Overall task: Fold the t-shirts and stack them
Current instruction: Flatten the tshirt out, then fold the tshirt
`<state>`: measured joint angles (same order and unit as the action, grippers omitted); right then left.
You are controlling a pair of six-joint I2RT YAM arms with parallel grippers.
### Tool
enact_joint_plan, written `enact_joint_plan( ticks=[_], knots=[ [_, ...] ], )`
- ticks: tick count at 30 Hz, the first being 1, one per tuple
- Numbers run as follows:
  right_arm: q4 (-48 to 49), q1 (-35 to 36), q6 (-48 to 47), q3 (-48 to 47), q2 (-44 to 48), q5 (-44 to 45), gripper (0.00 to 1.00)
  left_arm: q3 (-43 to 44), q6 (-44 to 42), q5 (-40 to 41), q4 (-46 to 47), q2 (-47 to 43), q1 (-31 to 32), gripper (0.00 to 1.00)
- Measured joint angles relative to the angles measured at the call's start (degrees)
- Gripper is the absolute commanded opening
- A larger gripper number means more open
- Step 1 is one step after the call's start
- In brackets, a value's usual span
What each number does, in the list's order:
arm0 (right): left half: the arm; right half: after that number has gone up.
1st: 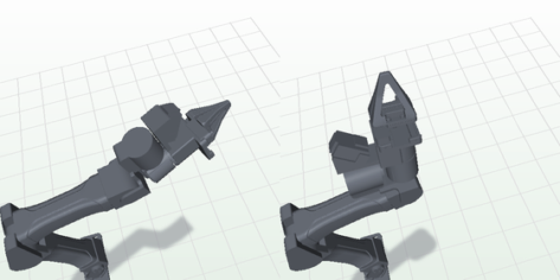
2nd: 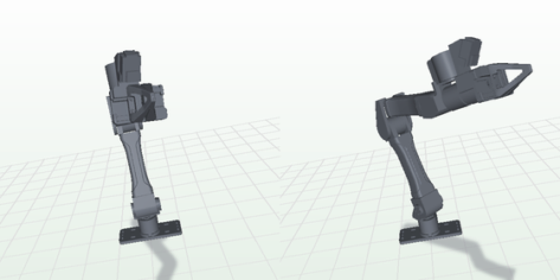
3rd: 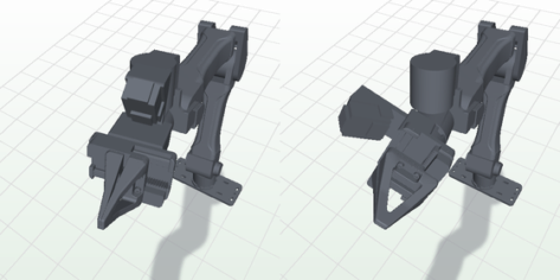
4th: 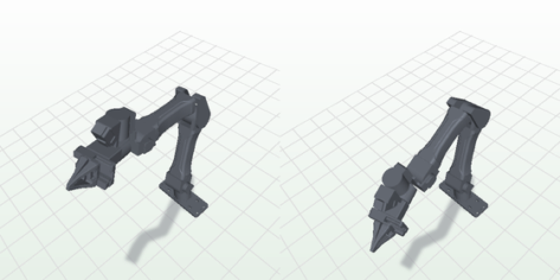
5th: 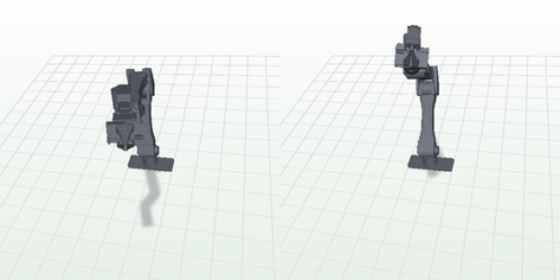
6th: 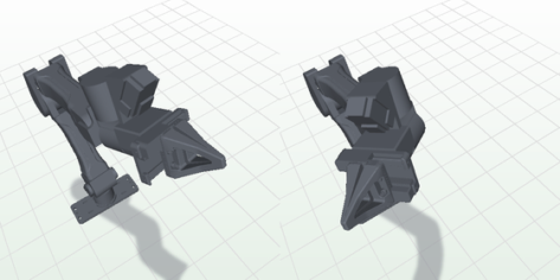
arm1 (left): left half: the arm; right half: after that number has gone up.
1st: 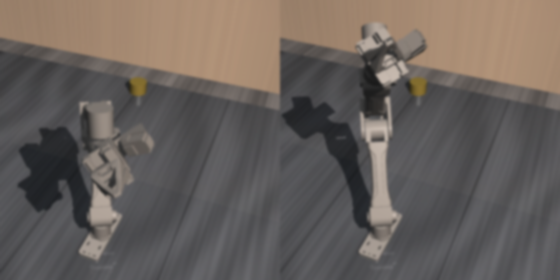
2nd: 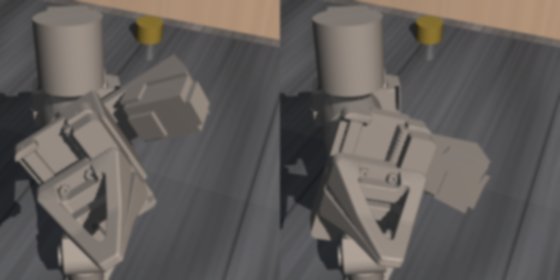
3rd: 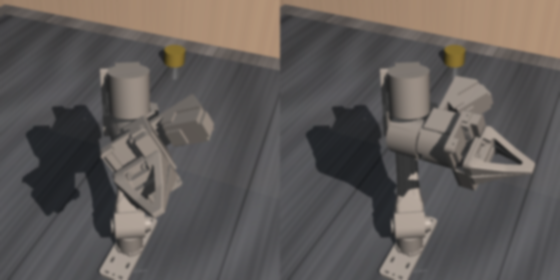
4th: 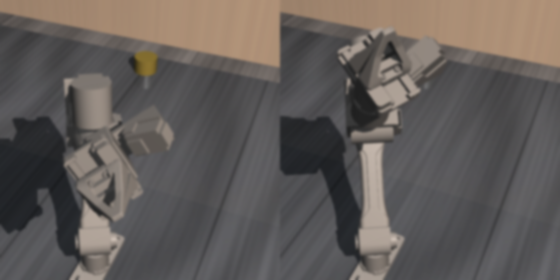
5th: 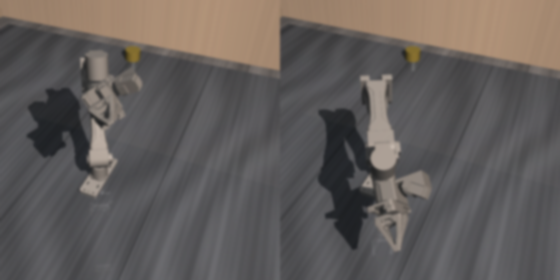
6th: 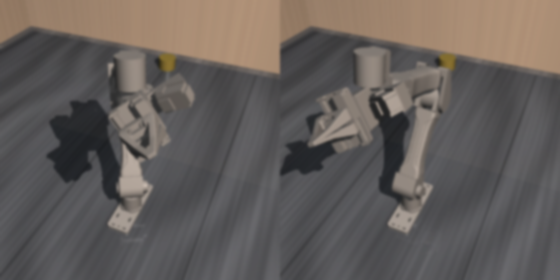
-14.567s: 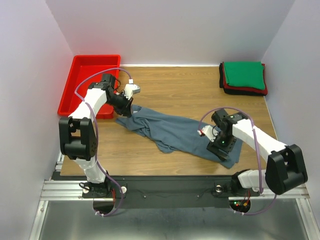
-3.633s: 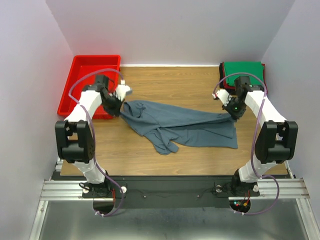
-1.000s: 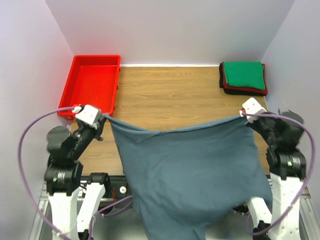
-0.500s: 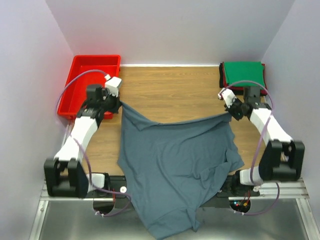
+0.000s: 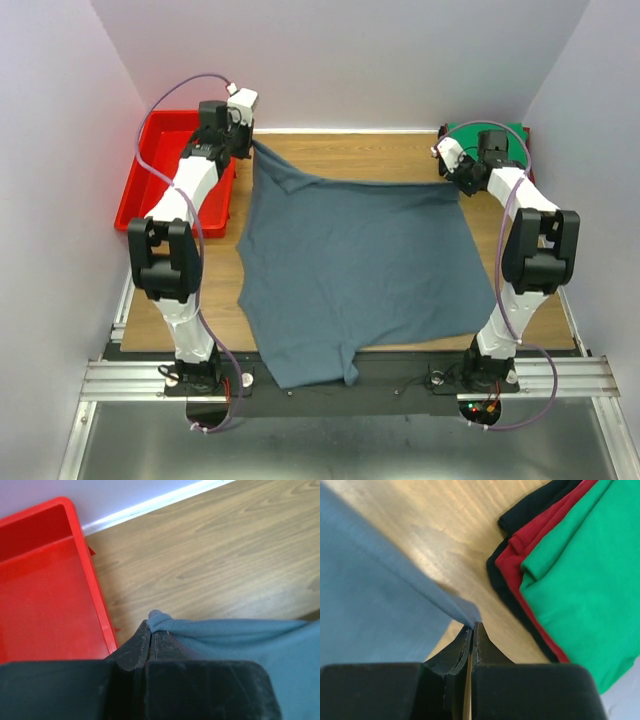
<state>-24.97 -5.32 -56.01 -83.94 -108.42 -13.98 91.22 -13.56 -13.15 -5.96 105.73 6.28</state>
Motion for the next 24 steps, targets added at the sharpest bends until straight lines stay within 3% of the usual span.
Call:
enact_joint_plan(
  ticks=[5, 13, 24],
  knots=[
    [0.02, -0.02, 0.46, -3.37, -2.91, 0.7, 0.01, 6.27, -0.02, 0.66, -2.32, 4.83, 0.0, 0.0],
    [-0.11, -0.02, 0.63, -3.04, -1.33, 1.31, 0.01, 5.49, -1.53, 0.07, -7.41, 4.0, 0.0, 0.0],
    [-1.88, -0.15, -1.51, 3.43, 6.78, 3.06, 0.01, -11.89, -3.74, -3.34, -18.27, -16.83, 0.63, 0.0]
  ],
)
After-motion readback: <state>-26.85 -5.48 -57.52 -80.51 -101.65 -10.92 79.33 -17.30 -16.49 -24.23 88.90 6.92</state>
